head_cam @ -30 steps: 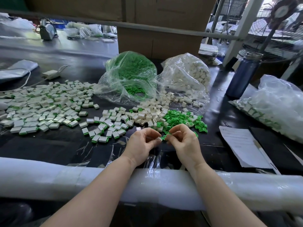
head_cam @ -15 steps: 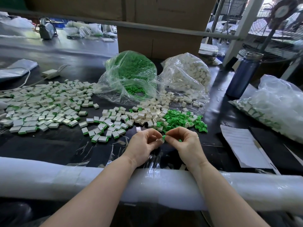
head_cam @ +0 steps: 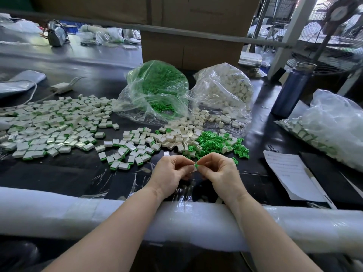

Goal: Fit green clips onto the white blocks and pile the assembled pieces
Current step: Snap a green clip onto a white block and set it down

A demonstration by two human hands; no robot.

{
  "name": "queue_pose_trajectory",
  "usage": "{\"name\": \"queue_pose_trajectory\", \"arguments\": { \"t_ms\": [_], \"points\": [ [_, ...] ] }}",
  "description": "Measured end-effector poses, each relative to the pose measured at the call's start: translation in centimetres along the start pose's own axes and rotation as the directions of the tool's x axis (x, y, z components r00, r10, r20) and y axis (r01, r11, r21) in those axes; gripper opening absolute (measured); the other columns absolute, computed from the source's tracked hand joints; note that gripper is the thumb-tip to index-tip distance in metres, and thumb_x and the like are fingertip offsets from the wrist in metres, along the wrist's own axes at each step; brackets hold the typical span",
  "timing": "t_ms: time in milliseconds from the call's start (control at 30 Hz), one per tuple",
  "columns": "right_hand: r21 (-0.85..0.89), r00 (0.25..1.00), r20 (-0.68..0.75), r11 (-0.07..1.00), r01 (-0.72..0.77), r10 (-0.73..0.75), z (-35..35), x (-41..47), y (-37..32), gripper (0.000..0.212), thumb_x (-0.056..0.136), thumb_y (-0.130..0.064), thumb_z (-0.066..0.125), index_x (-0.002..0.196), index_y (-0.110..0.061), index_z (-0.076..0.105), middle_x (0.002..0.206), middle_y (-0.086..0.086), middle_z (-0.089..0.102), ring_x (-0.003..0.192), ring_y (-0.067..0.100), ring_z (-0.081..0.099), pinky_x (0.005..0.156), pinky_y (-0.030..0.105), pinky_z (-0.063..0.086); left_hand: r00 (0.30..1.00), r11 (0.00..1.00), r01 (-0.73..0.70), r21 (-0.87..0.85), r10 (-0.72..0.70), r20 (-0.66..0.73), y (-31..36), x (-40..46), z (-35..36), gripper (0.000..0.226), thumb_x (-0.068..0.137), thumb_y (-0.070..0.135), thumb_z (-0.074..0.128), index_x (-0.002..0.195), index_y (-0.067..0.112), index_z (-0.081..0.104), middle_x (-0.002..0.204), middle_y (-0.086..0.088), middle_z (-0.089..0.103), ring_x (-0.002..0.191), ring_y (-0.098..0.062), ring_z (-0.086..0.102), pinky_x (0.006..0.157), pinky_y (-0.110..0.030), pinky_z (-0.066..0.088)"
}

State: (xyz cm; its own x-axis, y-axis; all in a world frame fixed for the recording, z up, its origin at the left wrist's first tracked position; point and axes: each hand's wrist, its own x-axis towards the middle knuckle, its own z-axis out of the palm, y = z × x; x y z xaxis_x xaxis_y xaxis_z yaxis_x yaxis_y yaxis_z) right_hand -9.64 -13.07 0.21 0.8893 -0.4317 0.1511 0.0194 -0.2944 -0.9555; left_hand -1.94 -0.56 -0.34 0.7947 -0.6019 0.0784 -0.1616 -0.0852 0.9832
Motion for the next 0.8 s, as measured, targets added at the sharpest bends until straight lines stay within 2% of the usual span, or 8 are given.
{"name": "queue_pose_trajectory", "arguments": {
  "t_ms": [133, 333, 533, 667, 800],
  "points": [
    [-0.046, 1.0, -0.01, 0.999, 0.003, -0.004, 0.03, -0.02, -0.08, 0.023, 0.078, 0.006, 0.066, 0.077, -0.015, 0.059, 0.068, 0.004, 0.061, 0.063, 0.009, 0.054, 0.061, 0.021, 0.047, 1.0, 0.998, -0.009, 0.058, 0.008, 0.014, -0.11, 0.03, 0.1, 0.01, 0.083, 0.004, 0.065, 0.083, 0.013, 0.068, 0.072, -0.001, 0.065, 0.063, -0.008, 0.056, 0.066, -0.016, 0.051],
    [-0.069, 0.999, -0.034, 0.998, 0.0, -0.002, 0.2, 0.26, 0.22, 0.013, 0.081, -0.003, 0.068, 0.078, -0.015, 0.065, 0.077, 0.006, 0.068, 0.073, 0.015, 0.063, 0.071, 0.028, 0.054, 0.999, 0.998, -0.022, 0.052, 0.023, -0.025, -0.25, 0.16, 0.0, 0.013, 0.084, 0.005, 0.064, 0.081, 0.017, 0.066, 0.074, -0.002, 0.066, 0.068, -0.011, 0.062, 0.07, -0.023, 0.054],
    [-0.036, 1.0, -0.022, 0.999, -0.022, 0.021, 0.35, 0.32, 0.39, 0.02, 0.085, 0.002, 0.06, 0.075, -0.014, 0.059, 0.071, 0.009, 0.065, 0.064, 0.015, 0.061, 0.061, 0.024, 0.053, 0.999, 1.0, -0.016, 0.02, 0.017, -0.032, -0.06, 0.11, -0.15, 0.018, 0.084, 0.002, 0.063, 0.079, 0.019, 0.065, 0.073, 0.0, 0.064, 0.067, -0.01, 0.061, 0.068, -0.02, 0.055],
    [-0.103, 1.0, -0.001, 0.994, 0.023, -0.024, 0.5, 0.13, 0.2, 0.014, 0.085, 0.0, 0.061, 0.077, -0.011, 0.06, 0.071, 0.009, 0.063, 0.067, 0.019, 0.057, 0.07, 0.039, 0.052, 1.0, 0.999, -0.014, 0.043, 0.014, -0.014, 0.01, 0.07, -0.12, 0.014, 0.084, 0.003, 0.063, 0.083, 0.016, 0.066, 0.073, -0.001, 0.065, 0.066, -0.009, 0.061, 0.068, -0.016, 0.054],
    [-0.116, 0.999, 0.018, 0.993, 0.03, -0.028, 0.48, 0.06, 0.07, 0.009, 0.085, 0.001, 0.06, 0.085, -0.009, 0.06, 0.072, 0.012, 0.063, 0.067, 0.02, 0.055, 0.071, 0.042, 0.05, 1.0, 0.997, 0.0, 0.072, 0.001, -0.006, 0.01, 0.05, -0.15, 0.011, 0.084, 0.005, 0.064, 0.085, 0.015, 0.067, 0.074, -0.003, 0.067, 0.068, -0.013, 0.061, 0.072, -0.022, 0.054]
  ]
}}
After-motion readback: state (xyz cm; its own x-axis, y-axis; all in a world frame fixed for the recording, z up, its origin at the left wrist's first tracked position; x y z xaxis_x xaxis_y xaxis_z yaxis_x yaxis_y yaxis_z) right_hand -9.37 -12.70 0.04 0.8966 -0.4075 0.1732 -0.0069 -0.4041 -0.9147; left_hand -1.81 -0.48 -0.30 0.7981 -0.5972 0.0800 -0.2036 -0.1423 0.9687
